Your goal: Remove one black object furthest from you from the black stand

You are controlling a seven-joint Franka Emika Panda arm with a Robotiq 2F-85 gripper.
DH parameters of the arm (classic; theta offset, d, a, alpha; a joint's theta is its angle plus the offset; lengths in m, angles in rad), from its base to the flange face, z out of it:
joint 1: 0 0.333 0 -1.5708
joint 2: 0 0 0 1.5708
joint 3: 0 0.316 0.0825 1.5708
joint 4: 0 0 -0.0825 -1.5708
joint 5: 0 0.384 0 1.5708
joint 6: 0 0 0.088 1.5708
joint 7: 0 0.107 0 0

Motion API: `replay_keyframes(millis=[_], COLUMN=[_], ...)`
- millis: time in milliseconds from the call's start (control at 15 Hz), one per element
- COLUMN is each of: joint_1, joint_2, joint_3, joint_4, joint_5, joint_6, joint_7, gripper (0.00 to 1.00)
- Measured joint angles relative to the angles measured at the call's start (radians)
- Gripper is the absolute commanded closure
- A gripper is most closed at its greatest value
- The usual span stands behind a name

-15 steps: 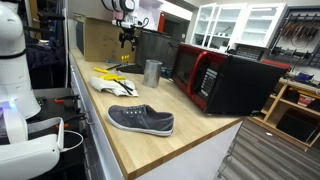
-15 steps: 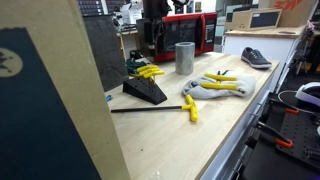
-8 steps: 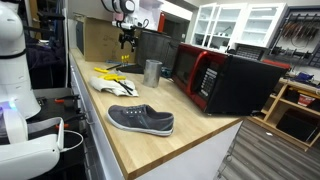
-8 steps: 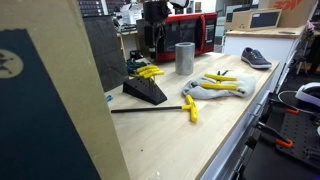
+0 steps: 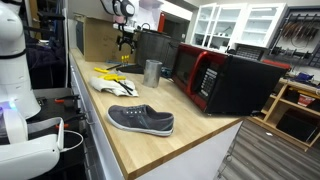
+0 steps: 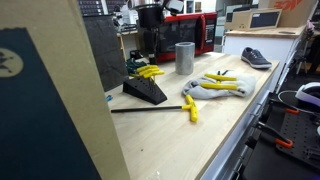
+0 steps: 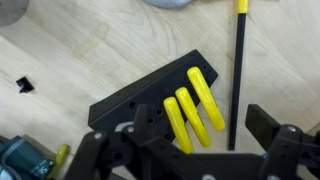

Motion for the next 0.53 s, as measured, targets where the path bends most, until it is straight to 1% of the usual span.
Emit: replay_keyframes(millis=[200,533], joint_1=[-0.001,-0.007], joint_2=[0.045,0.104], joint_3=[0.001,0.001], joint_4=[0.043,0.123], joint_5=[-0.017,-0.022], joint_6=[-0.023,-0.071], joint_7=[-0.065,-0.121], gripper=[0.00,0.00])
